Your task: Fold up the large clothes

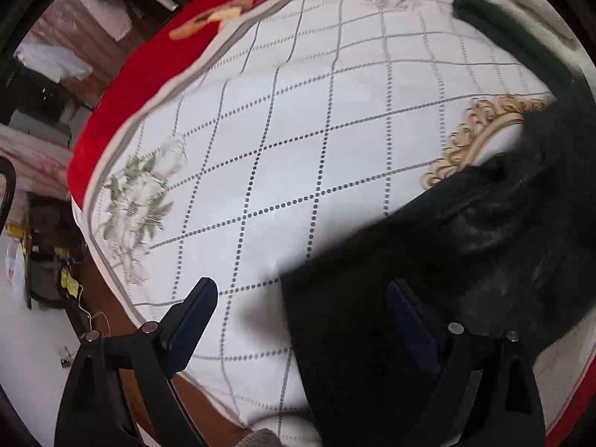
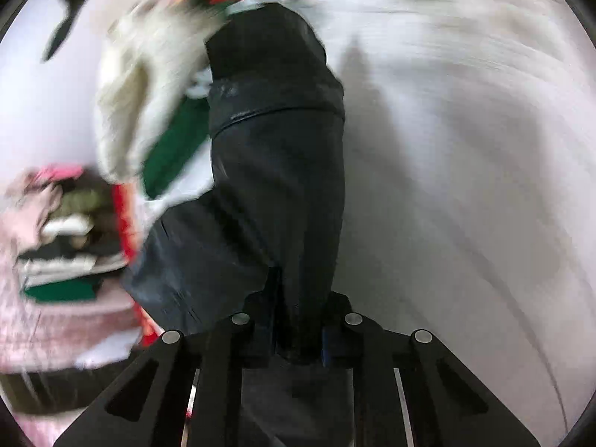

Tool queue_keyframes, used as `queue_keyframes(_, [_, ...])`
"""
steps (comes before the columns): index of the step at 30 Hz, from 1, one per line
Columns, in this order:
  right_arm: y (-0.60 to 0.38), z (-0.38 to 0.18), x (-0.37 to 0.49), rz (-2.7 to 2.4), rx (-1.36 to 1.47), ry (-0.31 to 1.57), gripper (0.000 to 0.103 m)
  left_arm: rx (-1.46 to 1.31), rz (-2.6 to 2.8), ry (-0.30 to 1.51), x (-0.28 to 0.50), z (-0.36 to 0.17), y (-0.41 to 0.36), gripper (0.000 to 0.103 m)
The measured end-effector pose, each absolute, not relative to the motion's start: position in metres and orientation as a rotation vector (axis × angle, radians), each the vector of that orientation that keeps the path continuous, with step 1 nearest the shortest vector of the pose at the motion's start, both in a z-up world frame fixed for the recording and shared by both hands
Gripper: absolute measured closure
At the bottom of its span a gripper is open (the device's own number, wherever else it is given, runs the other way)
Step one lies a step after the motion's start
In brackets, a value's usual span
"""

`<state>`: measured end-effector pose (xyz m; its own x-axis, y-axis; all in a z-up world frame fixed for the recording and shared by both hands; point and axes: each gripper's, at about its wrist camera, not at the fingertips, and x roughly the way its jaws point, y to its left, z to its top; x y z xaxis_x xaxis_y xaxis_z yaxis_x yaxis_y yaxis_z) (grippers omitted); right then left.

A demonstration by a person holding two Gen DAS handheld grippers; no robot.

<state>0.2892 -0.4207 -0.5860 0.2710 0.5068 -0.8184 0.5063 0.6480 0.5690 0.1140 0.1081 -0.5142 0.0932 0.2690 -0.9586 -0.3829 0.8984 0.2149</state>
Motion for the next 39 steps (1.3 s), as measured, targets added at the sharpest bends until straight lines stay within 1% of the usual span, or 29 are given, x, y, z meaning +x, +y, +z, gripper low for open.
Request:
queue_keyframes(1, [-0.433,-0.585,0.265,-0.04,0.927,1.383,0.085,-0.092,0.478,1.397,0.112,-0.51,0.105,0.009])
queue_keyframes(2, [-0.447,-0.587,0.235,-0.076,0.887,1.44,0.081,-0.085,0.467,1.397,0.112,-0.507,0.099,0.009])
queue_keyframes(3, [-0.459,-0.592,0.212,-0.092,0.854,1.505,0.075,-0.076,0.449,1.395,0.111,-0.503,0.092,0.009])
queue_keyframes(4, [-0.472,-0.599,0.192,-0.108,0.842,1.567,0.072,-0.068,0.433,1.391,0.114,-0.5,0.079,0.009])
queue_keyframes(5, [-0.481,-0.603,0.18,-0.116,0.849,1.597,0.067,-0.063,0.421,1.388,0.12,-0.504,0.065,0.009])
queue_keyframes(6, [-0.497,-0.605,0.162,-0.132,0.866,1.641,0.059,-0.057,0.398,1.386,0.127,-0.507,0.054,0.009])
queue_keyframes(8, [-0.509,-0.599,0.152,-0.163,0.826,1.679,0.048,-0.054,0.353,1.392,0.138,-0.514,0.033,0.009])
queue_keyframes(11, [-0.523,-0.556,0.152,-0.202,0.617,1.664,0.048,-0.054,0.285,1.372,0.161,-0.522,-0.001,0.009])
queue_keyframes(14, [-0.516,-0.519,0.167,-0.204,0.561,1.572,0.048,-0.033,0.243,1.387,0.193,-0.545,-0.037,0.009])
queue_keyframes(16, [-0.492,-0.51,0.196,-0.072,0.545,1.54,0.049,-0.014,0.236,1.428,0.215,-0.57,-0.046,0.009])
queue_keyframes(18, [-0.458,-0.509,0.231,0.067,0.537,1.527,0.069,-0.009,0.237,1.475,0.229,-0.592,-0.046,0.009])
queue_keyframes(19, [-0.438,-0.513,0.25,0.141,0.518,1.525,0.071,-0.024,0.238,1.482,0.232,-0.596,-0.043,0.008])
queue_keyframes(20, [-0.425,-0.52,0.261,0.186,0.499,1.527,0.071,-0.04,0.236,1.485,0.233,-0.599,-0.04,0.006])
queue_keyframes(21, [-0.41,-0.528,0.277,0.223,0.486,1.535,0.078,-0.061,0.231,1.489,0.232,-0.601,-0.035,0.005])
queue_keyframes(23, [-0.38,-0.554,0.309,0.223,0.454,1.566,0.081,-0.07,0.226,1.478,0.229,-0.598,-0.028,0.004])
queue_keyframes(24, [-0.374,-0.568,0.314,0.191,0.411,1.587,0.087,-0.059,0.235,1.475,0.226,-0.596,-0.025,0.004])
queue_keyframes(25, [-0.374,-0.586,0.326,0.137,0.387,1.617,0.09,-0.064,0.242,1.473,0.222,-0.595,-0.02,0.004])
queue_keyframes(27, [-0.387,-0.605,0.326,0.106,0.434,1.65,0.092,-0.082,0.267,1.475,0.215,-0.591,-0.007,0.004])
queue_keyframes(29, [-0.399,-0.608,0.333,0.078,0.488,1.703,0.093,-0.103,0.281,1.478,0.21,-0.586,0.001,0.005])
queue_keyframes(31, [-0.41,-0.593,0.334,0.086,0.528,1.743,0.092,-0.13,0.301,1.467,0.202,-0.573,0.009,0.004])
queue_keyframes(32, [-0.412,-0.577,0.332,0.117,0.507,1.732,0.092,-0.135,0.308,1.454,0.197,-0.565,0.012,0.005])
queue_keyframes(33, [-0.41,-0.56,0.328,0.159,0.466,1.704,0.088,-0.138,0.313,1.441,0.193,-0.558,0.015,0.005])
queue_keyframes(35, [-0.402,-0.534,0.314,0.251,0.426,1.676,0.088,-0.14,0.332,1.417,0.182,-0.543,0.018,0.004])
queue_keyframes(37, [-0.382,-0.539,0.304,0.329,0.401,1.751,0.088,-0.157,0.339,1.41,0.174,-0.536,0.019,0.004])
queue_keyframes(39, [-0.36,-0.569,0.292,0.326,0.329,1.86,0.089,-0.169,0.354,1.408,0.165,-0.531,0.021,0.004])
